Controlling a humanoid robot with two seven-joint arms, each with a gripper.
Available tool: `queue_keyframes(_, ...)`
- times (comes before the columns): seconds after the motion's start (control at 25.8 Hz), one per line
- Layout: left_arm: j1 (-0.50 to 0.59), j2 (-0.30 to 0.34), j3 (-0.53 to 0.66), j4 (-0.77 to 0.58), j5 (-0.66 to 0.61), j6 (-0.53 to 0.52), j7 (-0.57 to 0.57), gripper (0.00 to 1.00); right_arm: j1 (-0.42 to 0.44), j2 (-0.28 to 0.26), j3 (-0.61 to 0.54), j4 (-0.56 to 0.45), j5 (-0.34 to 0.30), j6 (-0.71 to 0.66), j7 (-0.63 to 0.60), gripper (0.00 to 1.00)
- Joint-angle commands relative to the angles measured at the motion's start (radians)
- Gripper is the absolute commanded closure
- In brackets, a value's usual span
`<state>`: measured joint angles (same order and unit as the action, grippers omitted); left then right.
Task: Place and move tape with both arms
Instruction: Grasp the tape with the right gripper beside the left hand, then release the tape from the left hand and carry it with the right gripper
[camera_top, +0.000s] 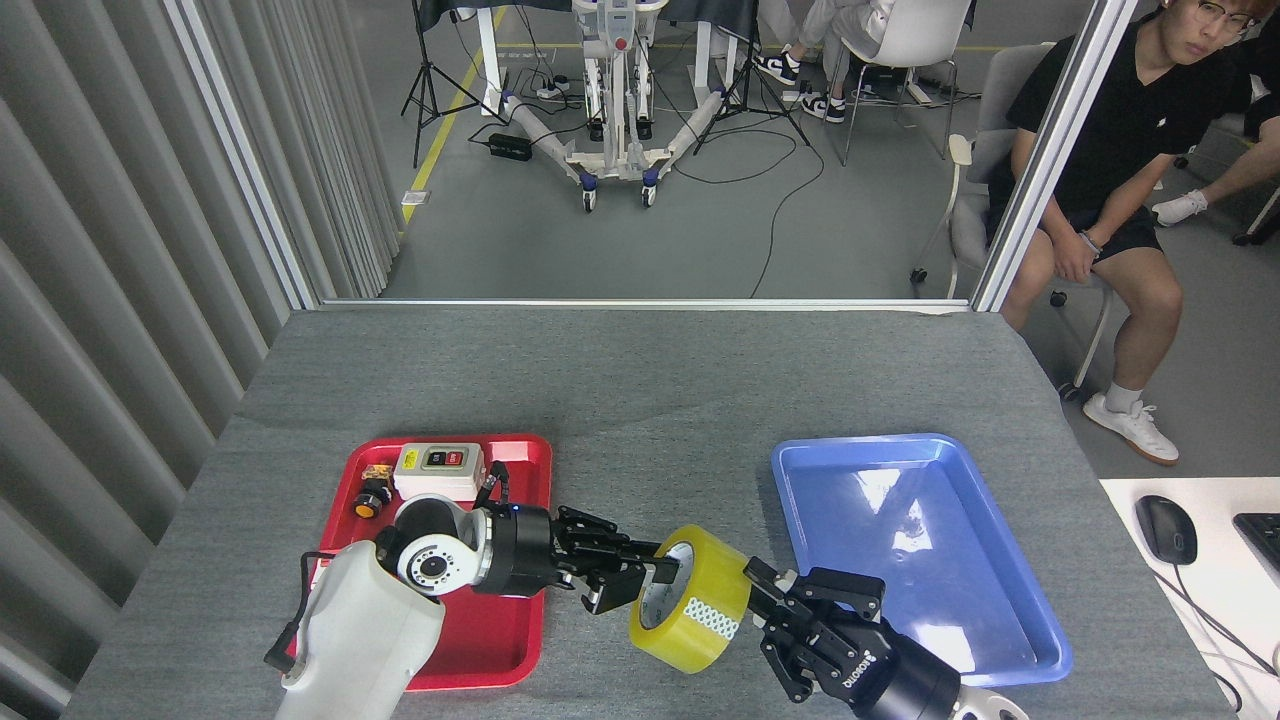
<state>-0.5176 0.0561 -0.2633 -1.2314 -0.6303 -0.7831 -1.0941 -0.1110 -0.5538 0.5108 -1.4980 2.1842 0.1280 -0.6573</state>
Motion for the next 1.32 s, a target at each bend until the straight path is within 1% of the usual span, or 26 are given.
queue_keyframes(0.0,0.001,-0.001,0.038,0.003,-0.005,-0.002,0.013,0.2,-0.001,0.017,0.0,0.001,0.0,0.001,-0.002,0.79)
queue_keyframes(0.04,0.001,-0.001,0.05,0.004,-0.006,-0.002,0.016,0.05,-0.001,0.018,0.002,0.001,0.0,-0.001,-0.002,0.81)
queue_keyframes(0.08,0.001,0.001,0.056,0.006,-0.006,-0.002,0.016,0.0,-0.001,0.02,0.002,0.001,0.0,-0.002,-0.002,0.86)
queue_keyframes(0.19,0.001,0.001,0.058,0.01,-0.005,-0.002,0.017,0.0,0.001,0.028,0.005,0.001,0.0,-0.004,-0.002,0.95)
queue_keyframes(0.31,0.001,0.001,0.058,0.01,-0.003,-0.002,0.017,0.0,-0.001,0.028,0.006,0.001,0.0,-0.002,-0.001,1.0)
queue_keyframes(0.54,0.002,0.002,0.062,0.023,-0.003,-0.002,0.019,0.0,0.002,0.023,-0.005,0.001,0.0,-0.001,-0.002,1.0)
queue_keyframes(0.66,0.001,0.001,0.068,0.056,-0.002,-0.002,0.019,0.0,0.004,0.022,-0.012,0.001,-0.001,0.001,-0.002,1.0)
queue_keyframes(0.81,-0.01,0.002,0.136,0.125,-0.002,-0.002,0.019,0.0,0.011,0.014,-0.023,0.001,-0.024,0.002,-0.002,1.0)
queue_keyframes(0.97,-0.044,0.021,0.19,0.161,0.009,-0.002,0.019,0.0,0.034,-0.006,-0.061,0.001,-0.026,-0.001,-0.002,1.0)
queue_keyframes(1.05,-0.065,0.028,0.225,0.184,0.009,-0.002,0.02,0.0,0.037,-0.008,-0.078,0.002,-0.029,-0.002,-0.001,1.0)
queue_keyframes(1.12,-0.064,0.028,0.274,0.188,0.006,-0.002,0.03,0.0,0.053,-0.005,-0.109,0.008,-0.055,-0.002,-0.001,1.0)
queue_keyframes(1.2,-0.061,0.024,0.352,0.185,-0.003,-0.002,0.074,0.01,0.073,-0.001,-0.15,0.008,-0.101,-0.002,-0.001,1.0)
queue_keyframes(1.28,-0.053,0.024,0.407,0.184,-0.011,-0.002,0.118,0.05,0.077,0.003,-0.192,0.012,-0.141,-0.022,0.004,1.0)
